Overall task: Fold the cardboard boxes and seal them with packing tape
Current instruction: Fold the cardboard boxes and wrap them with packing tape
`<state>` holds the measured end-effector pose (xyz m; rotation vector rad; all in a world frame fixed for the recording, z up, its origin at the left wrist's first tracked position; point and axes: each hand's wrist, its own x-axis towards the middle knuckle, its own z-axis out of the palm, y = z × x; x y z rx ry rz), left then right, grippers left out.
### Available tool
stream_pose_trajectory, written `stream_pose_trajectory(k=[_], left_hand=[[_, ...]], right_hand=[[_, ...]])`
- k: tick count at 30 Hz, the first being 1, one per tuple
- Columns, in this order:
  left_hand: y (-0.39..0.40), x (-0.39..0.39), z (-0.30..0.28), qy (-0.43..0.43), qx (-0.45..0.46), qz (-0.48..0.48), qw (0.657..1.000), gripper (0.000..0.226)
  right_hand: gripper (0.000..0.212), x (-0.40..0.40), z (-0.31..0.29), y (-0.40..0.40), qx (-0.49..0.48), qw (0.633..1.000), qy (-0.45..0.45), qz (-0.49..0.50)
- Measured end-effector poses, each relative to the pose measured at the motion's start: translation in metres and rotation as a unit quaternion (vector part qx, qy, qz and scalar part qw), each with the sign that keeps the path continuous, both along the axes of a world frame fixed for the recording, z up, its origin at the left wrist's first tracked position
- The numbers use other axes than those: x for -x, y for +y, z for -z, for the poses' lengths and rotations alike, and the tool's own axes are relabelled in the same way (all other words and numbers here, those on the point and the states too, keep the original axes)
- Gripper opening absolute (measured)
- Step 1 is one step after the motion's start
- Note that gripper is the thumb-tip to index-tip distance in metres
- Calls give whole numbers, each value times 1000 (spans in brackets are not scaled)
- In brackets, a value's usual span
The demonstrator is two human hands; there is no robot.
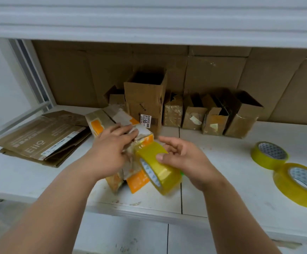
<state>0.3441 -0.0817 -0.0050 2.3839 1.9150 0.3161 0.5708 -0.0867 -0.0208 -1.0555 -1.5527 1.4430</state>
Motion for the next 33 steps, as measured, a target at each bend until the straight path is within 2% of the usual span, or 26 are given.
stream_pose_trajectory(k=[4,6,9,11,14,17,20,25,33], left_hand=[[-5,2,-2,-58,5,-51,997,53],[-3,0,-1,-105,-14,-72,992,55],[-3,-1,11,-135,-74,-88,984,46],[-5,1,25,-162,-86,-91,979,44],[-6,6,40,-180,-93,-94,975,46],[0,7,43,-201,-100,-78,972,51],[8,5,40,-180,-84,-91,976,58],[15,-2,34,-143,-48,-112,982,59],[0,-3,23,-67,-94,-111,987,60]], right_hand=[[52,19,21,-13,-10,997,80,-7],[41,26,27,-18,-5,994,106,24],[32,34,38,-25,-29,997,32,67],[33,36,47,-30,-44,996,-6,74],[39,36,53,-37,-53,996,5,72],[35,34,52,-41,-33,999,32,22],[28,33,55,-44,-24,999,34,7],[36,36,60,-50,13,997,71,30],[27,27,60,-46,17,998,64,5]])
